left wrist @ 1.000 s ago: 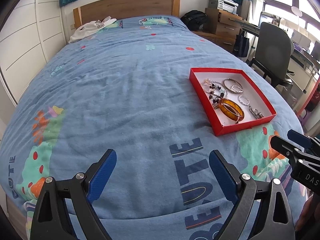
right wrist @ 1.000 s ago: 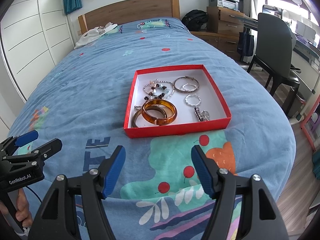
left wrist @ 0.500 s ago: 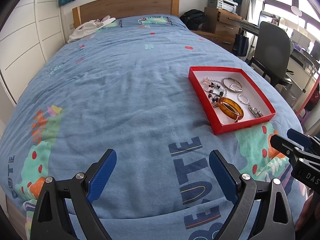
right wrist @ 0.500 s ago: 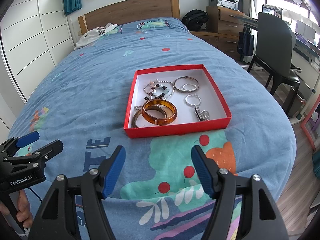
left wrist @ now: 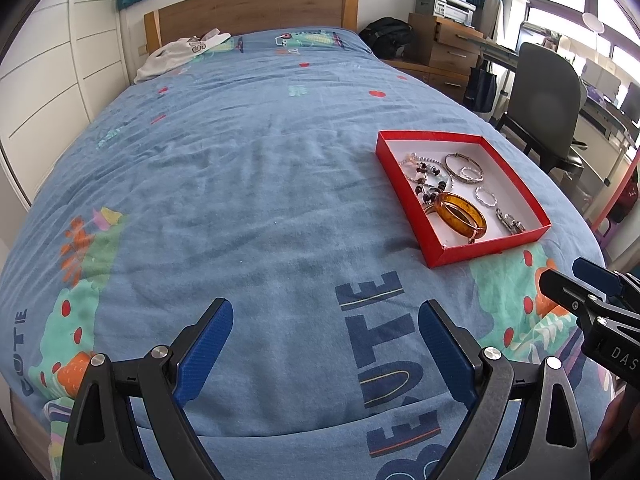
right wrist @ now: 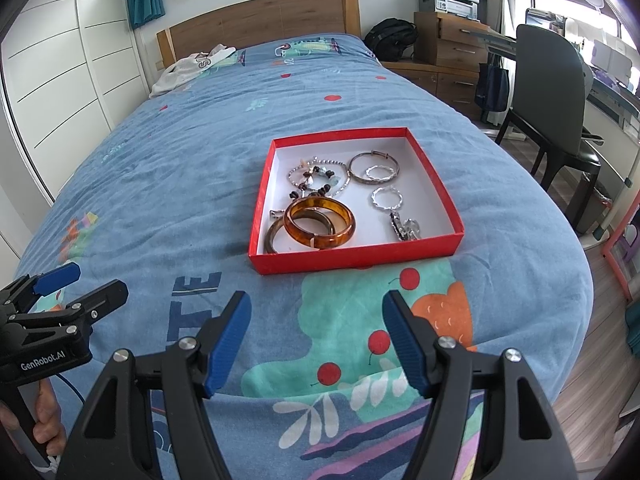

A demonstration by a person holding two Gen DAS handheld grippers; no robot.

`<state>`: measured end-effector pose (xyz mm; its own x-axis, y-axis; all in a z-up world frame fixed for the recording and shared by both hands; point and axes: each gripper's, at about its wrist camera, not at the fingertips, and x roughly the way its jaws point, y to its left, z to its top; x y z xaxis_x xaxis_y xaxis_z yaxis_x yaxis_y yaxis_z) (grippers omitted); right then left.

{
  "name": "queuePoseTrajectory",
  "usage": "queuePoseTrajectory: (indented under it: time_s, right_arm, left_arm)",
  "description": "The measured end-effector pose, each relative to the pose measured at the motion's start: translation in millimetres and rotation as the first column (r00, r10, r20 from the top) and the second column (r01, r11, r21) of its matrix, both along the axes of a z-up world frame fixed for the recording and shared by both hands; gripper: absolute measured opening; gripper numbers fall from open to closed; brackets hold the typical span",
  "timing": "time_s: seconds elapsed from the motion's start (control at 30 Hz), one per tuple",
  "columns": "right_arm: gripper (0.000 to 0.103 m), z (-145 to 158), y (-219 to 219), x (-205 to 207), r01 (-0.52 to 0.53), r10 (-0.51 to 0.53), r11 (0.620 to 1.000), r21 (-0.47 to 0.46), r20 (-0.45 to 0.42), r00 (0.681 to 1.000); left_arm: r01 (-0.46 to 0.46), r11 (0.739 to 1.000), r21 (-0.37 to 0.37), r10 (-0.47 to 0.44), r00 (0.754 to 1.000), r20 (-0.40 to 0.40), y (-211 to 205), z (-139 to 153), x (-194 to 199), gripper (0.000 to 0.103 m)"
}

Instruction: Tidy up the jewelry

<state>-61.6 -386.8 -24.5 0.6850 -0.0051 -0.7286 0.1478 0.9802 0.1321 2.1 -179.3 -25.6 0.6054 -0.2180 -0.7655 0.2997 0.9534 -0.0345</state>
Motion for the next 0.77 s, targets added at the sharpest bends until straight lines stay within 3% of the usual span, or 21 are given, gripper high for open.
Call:
queuePoseTrajectory:
  time_s: [0.77]
  right_arm:
    - [0.067,0.4,0.1,0.1,0.000,0.000,1.000,0.000,0.001,1.000]
  left_arm:
    - [0.004,1.000,-0.001,-0.004,1.000,-0.001,0.6,-0.6,1.0,0.094]
